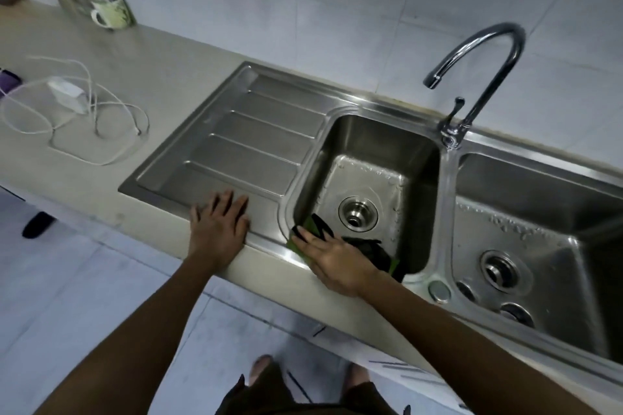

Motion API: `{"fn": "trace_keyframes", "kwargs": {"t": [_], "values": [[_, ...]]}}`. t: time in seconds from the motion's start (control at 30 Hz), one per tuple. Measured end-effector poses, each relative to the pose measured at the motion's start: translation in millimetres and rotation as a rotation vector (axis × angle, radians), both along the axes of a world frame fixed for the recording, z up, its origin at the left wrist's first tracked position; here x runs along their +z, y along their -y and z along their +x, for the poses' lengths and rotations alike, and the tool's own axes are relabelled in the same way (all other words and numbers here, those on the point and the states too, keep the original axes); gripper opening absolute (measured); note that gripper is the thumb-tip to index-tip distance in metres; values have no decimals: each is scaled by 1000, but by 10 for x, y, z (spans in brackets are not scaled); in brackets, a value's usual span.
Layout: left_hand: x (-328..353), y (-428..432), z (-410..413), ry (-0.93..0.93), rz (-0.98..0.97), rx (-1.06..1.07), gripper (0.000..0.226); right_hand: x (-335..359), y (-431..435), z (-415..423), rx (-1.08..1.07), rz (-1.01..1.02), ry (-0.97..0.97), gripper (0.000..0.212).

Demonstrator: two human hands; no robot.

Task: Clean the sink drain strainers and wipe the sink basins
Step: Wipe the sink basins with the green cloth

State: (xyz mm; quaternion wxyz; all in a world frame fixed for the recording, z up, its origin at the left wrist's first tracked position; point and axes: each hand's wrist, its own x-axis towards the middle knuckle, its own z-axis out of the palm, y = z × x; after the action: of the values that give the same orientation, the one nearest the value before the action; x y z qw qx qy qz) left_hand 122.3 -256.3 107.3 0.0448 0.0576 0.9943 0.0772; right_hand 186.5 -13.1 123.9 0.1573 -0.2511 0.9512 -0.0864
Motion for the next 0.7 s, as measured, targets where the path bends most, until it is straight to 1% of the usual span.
{"fn": "trace_keyframes", "kwargs": {"t": [0.07,0.13,0.2,0.33,0.4,0.47,0.57,0.63,0.7], "values": [[0,17,13,6,5,3,75,-30,341,-202,-27,1,28,53],[1,37,-6,12,-13,-18,75,-45,384,-292,-37,-15,79,56],[-10,91,-33,20,-19,-76,75,-11,169,-201,-46,-3,92,59],[-57,218,-83,8,-28,-245,70,93,-637,343,-146,-20,75,54],[-80,234,-91,-3,-12,-259,67,109,-948,609,-243,-7,71,55],[-104,218,-83,-12,9,-251,64,95,-1074,752,-283,11,86,56],[-128,223,-94,-23,33,-253,63,69,-872,699,-262,5,91,58],[-138,234,-103,-29,49,-252,63,80,-566,530,-219,2,79,55],[-131,236,-100,-39,62,-253,64,57,-212,280,-188,21,68,57]]}}
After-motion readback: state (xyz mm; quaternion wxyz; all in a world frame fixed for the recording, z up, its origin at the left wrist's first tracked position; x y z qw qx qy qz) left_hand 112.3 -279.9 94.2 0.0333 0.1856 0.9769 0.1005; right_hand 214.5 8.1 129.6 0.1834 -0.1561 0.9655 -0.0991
